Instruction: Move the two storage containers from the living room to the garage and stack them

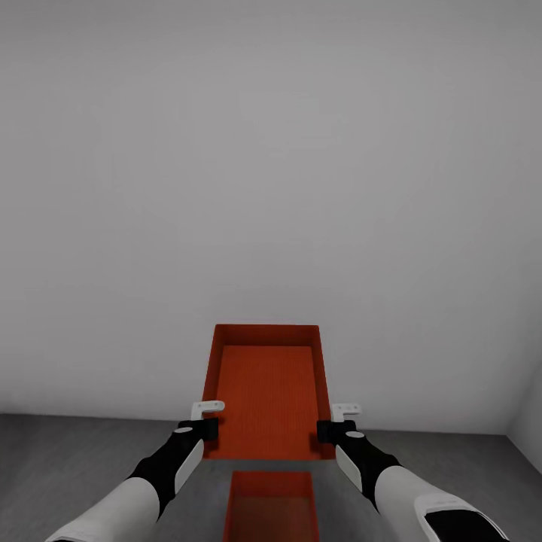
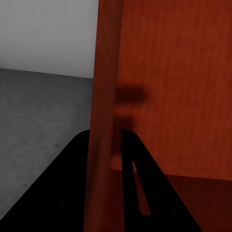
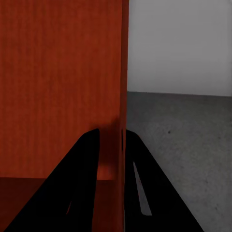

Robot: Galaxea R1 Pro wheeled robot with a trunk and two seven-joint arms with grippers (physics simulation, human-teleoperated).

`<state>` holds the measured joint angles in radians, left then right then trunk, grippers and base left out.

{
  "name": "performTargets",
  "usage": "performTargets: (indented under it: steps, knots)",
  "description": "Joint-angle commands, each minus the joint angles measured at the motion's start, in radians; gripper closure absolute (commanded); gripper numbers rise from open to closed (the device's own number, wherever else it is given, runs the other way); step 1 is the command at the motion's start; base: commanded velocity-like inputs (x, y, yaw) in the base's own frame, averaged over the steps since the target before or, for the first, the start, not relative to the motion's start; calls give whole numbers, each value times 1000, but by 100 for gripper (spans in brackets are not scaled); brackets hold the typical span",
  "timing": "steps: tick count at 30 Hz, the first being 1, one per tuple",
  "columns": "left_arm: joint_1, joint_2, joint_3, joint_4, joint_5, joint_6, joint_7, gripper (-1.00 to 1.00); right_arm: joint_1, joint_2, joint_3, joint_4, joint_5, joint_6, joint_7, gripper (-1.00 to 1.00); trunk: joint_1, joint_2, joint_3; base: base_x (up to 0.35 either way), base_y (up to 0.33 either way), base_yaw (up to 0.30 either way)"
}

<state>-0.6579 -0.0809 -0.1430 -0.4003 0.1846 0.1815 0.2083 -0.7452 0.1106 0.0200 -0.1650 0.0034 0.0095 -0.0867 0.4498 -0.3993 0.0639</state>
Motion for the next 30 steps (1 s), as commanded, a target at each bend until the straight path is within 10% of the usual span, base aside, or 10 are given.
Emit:
performTargets:
  steps: [1,30]
  knots:
    - [0,1,2,-2,6,6,8,100,0,0,-17,-2,10,0,-10,100,0,-1,-2,0,0,0]
    - [0,1,2,-1,6,6,8,100,0,0,-18,-2,9,0,-12,100,0,-1,-48,0,0,0]
